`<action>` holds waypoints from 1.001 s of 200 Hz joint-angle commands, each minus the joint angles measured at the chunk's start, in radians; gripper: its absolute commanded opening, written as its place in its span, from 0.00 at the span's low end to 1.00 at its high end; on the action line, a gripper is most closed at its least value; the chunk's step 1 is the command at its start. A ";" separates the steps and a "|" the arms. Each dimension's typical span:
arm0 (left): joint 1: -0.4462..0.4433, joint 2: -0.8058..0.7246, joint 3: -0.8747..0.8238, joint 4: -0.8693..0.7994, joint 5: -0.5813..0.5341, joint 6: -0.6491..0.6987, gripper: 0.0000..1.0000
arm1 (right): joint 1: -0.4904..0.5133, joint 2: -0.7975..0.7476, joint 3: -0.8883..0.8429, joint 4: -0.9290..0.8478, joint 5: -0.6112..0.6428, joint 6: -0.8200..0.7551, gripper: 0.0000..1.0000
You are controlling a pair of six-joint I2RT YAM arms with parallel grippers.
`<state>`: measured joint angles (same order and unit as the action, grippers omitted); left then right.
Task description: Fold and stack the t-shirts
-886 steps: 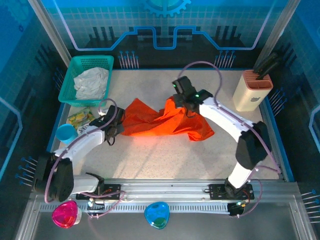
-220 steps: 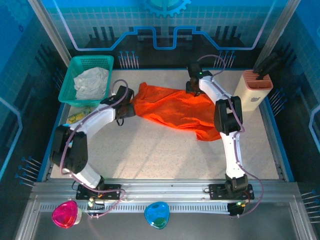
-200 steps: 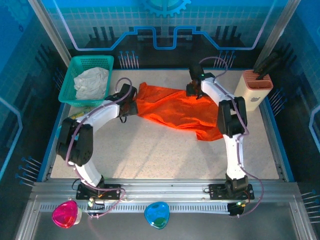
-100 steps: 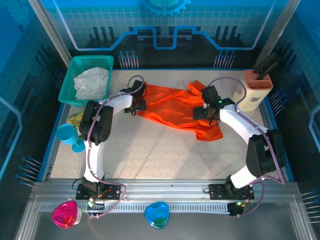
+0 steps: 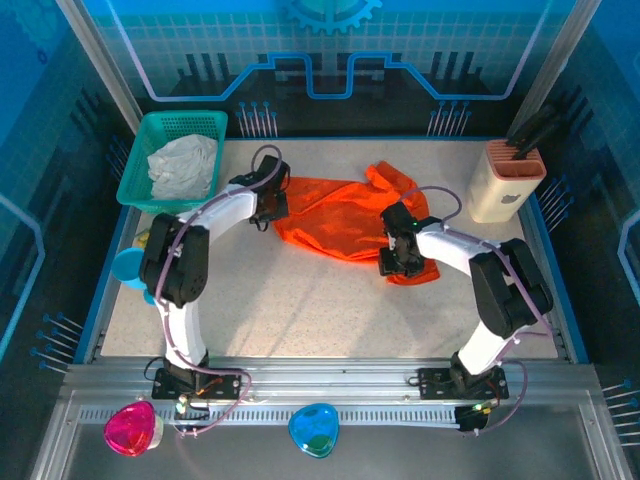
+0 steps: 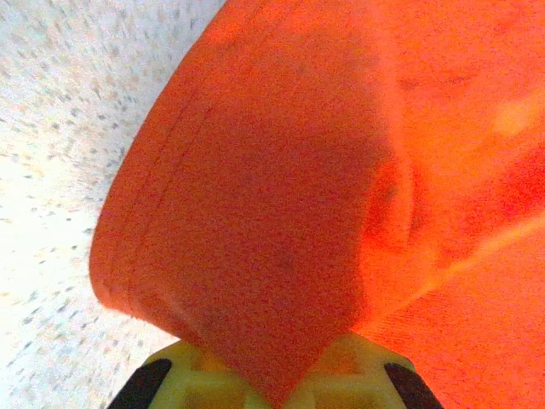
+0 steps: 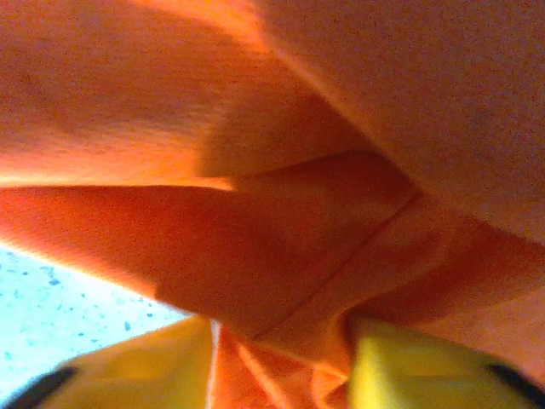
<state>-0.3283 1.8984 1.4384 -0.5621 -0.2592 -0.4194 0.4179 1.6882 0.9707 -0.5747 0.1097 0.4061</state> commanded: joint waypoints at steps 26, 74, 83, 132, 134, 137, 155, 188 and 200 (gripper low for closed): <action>-0.021 -0.135 0.189 -0.278 0.021 0.015 0.00 | 0.017 -0.036 0.014 -0.043 -0.011 -0.002 0.00; -0.020 0.130 0.655 -0.579 0.009 0.080 0.02 | 0.015 -0.193 0.011 -0.149 -0.133 -0.093 0.00; -0.020 0.230 0.785 -0.637 0.013 0.091 0.03 | 0.002 -0.208 0.017 -0.160 -0.171 -0.115 0.00; 0.003 0.730 1.356 -0.748 0.021 0.089 0.29 | -0.122 -0.157 0.093 -0.153 -0.319 -0.155 0.00; 0.006 0.733 1.345 -0.734 0.025 0.088 0.34 | -0.125 -0.151 0.098 -0.152 -0.320 -0.155 0.00; 0.011 0.734 1.325 -0.712 0.031 0.082 0.41 | -0.129 -0.142 0.103 -0.150 -0.321 -0.155 0.00; 0.030 0.709 1.173 -0.577 0.078 0.069 0.63 | -0.142 -0.099 0.141 -0.143 -0.321 -0.149 0.00; 0.021 0.536 0.923 -0.430 0.044 0.088 0.75 | -0.141 -0.061 0.168 -0.121 -0.308 -0.136 0.00; 0.017 0.432 0.818 -0.374 0.023 0.096 0.82 | -0.143 -0.056 0.169 -0.117 -0.302 -0.132 0.00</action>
<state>-0.3000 2.5824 2.3909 -1.0668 -0.2123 -0.3374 0.2821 1.6192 1.1091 -0.6903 -0.1738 0.2722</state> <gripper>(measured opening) 0.771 0.051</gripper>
